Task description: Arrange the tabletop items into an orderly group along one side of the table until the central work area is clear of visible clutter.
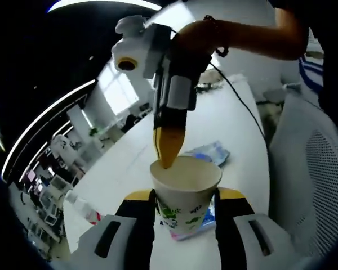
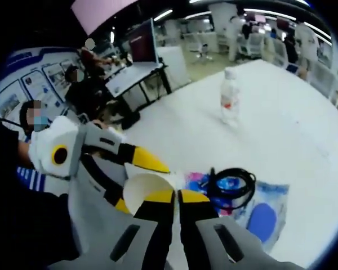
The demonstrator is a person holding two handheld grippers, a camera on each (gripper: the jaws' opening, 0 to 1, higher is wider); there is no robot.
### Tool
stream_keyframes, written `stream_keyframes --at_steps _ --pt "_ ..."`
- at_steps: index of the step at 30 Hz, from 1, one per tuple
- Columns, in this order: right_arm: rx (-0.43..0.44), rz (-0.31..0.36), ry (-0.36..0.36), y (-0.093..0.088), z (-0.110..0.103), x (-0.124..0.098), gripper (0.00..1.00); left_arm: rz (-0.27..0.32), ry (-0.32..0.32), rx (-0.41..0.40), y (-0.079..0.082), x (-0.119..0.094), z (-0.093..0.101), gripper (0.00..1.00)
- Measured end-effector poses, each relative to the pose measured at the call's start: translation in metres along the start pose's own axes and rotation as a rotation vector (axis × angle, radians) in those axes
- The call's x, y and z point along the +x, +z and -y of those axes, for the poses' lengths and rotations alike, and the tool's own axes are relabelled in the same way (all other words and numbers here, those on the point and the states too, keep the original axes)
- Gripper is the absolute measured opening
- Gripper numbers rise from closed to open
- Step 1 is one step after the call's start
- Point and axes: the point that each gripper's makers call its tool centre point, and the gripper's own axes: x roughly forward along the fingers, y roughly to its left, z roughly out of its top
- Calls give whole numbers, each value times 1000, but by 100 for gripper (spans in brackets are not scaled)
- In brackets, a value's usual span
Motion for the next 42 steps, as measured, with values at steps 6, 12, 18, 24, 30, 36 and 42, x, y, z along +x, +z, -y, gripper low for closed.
stream_keyframes --at_steps 6,12,18,24,30,36,42 --pt "68 38 54 5 -6 -4 0 78 -46 -212 7 -5 2 37" --pt "89 68 89 9 -9 -6 0 152 -77 -382 14 -10 2 36" --pt "96 72 97 8 -12 -5 0 169 -94 -431 18 -10 4 35" --pt "109 109 129 9 -17 -5 8 179 -99 -463 19 -9 3 35" --pt "105 161 132 11 -17 -7 23 178 -95 -479 20 -7 0 35" --pt "113 198 114 11 -10 -10 37 167 -86 -490 17 -4 -3 35" --pt "115 239 97 12 -3 -12 53 159 -76 -498 15 -1 -6 35"
